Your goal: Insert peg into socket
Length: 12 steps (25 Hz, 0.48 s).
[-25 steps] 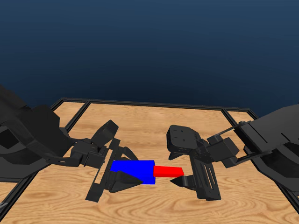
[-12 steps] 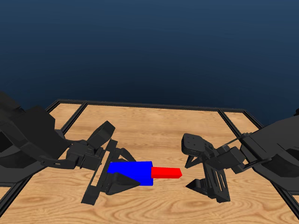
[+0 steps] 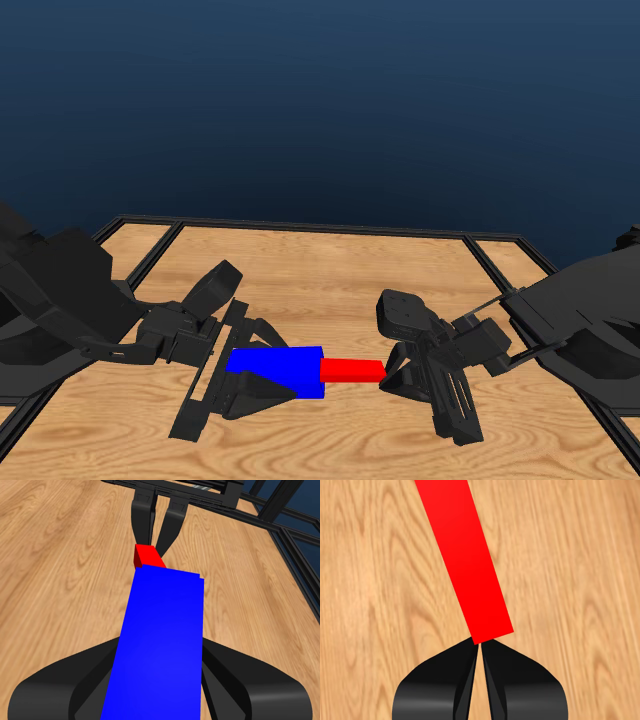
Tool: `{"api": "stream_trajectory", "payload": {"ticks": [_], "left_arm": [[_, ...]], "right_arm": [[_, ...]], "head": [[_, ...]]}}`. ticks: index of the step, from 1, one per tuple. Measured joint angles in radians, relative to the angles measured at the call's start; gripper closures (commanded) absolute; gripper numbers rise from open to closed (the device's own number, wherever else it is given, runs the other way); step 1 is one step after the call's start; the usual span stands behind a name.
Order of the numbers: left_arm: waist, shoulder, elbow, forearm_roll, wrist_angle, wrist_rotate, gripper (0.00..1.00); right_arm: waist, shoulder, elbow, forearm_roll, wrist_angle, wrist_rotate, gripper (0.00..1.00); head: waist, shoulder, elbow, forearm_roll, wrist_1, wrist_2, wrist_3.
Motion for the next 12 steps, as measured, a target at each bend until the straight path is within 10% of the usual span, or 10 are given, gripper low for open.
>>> {"api": "stream_trajectory", "payload": {"ticks": [12], "left_arm": [[-0.031,0.002,0.007,0.001,0.039,-0.012,1.00]], "right_arm": [[0.007,0.078,-0.134,0.011,0.022,-0.129,1.00]], "head": [[-0.007,0.000,-0.001,0.000,0.001,0.007,-0.001]]}}
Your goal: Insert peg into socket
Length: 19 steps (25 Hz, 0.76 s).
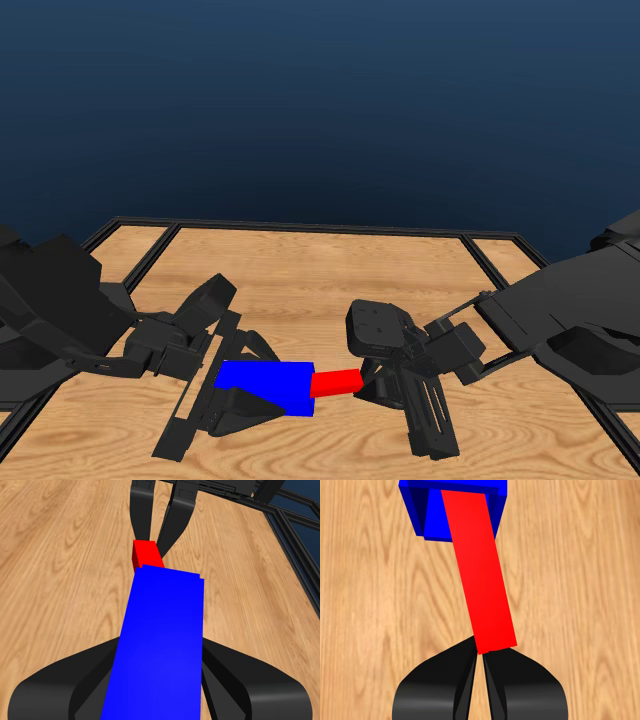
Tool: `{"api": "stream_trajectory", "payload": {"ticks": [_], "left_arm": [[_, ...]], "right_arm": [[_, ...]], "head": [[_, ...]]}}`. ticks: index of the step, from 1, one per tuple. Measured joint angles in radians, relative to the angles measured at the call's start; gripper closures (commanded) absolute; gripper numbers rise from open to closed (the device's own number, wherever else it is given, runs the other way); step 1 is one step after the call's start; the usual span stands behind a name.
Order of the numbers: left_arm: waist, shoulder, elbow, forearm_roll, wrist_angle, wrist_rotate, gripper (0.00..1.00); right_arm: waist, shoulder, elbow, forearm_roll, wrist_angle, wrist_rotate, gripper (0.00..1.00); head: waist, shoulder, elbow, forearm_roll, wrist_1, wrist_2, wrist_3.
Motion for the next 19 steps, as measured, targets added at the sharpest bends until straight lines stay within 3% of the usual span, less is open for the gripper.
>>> {"api": "stream_trajectory", "payload": {"ticks": [8,15,19], "left_arm": [[0.022,0.005,-0.006,-0.001,-0.022,-0.001,1.00],[0.006,0.007,-0.002,-0.003,-0.019,0.000,1.00],[0.015,0.007,0.000,-0.008,-0.032,0.001,1.00]], "right_arm": [[-0.024,0.061,-0.128,0.043,-0.062,-0.109,1.00],[-0.017,0.078,-0.141,0.075,-0.069,-0.157,1.00],[-0.036,0.061,-0.087,0.095,-0.100,-0.140,1.00]], "head": [[0.002,0.000,-0.001,0.002,0.002,0.004,0.003],[0.007,0.000,-0.001,0.003,0.002,0.004,0.000],[0.011,0.000,-0.001,0.003,-0.001,0.004,-0.001]]}}
